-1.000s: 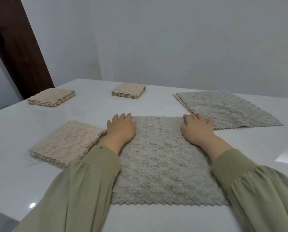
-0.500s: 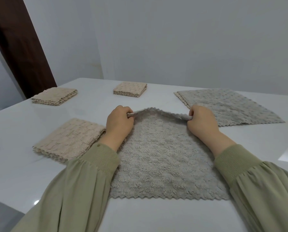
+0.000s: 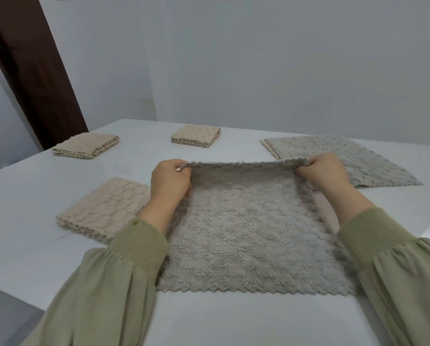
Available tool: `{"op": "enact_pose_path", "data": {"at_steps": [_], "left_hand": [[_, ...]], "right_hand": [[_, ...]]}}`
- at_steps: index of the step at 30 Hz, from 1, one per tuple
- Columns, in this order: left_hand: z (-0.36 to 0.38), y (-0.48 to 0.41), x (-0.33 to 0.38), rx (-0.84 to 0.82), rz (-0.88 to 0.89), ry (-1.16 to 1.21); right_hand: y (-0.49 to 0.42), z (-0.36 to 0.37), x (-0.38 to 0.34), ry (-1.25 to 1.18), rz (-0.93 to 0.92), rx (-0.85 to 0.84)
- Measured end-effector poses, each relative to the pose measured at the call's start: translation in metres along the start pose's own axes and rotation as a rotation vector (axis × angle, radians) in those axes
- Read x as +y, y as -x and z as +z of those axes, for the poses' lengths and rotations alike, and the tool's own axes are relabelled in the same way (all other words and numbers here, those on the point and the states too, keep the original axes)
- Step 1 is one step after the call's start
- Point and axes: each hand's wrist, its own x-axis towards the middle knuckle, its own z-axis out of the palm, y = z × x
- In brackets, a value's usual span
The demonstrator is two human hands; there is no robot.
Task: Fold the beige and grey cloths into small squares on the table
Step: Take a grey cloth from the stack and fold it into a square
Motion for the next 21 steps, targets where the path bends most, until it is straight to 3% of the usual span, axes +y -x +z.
{"op": "enact_pose_path", "data": {"at_steps": [3, 6, 10, 15, 21], "left_hand": [[0.003, -0.001, 0.000, -0.057, -0.162, 0.273], [0.007, -0.004, 0.000, -0.077, -0.170, 0.414], [0.007, 0.001, 0.006, -0.125, -0.098, 0.516], [0.011, 0.007, -0.003, -0.098, -0.194, 0.373], [0.005, 0.017, -0.003, 0.000, -0.127, 0.211]], "right_hand": [[0.006, 0.000, -0.008, -0.278, 0.100, -0.110], [0.011, 0.006, -0.019, -0.564, 0.105, -0.161], [0.012, 0.007, -0.032, -0.623, -0.141, 0.056], [0.030, 0.031, -0.006, -0.411, -0.130, 0.223], [0.046, 0.022, -0.001, -0.440, -0.142, 0.373]]}}
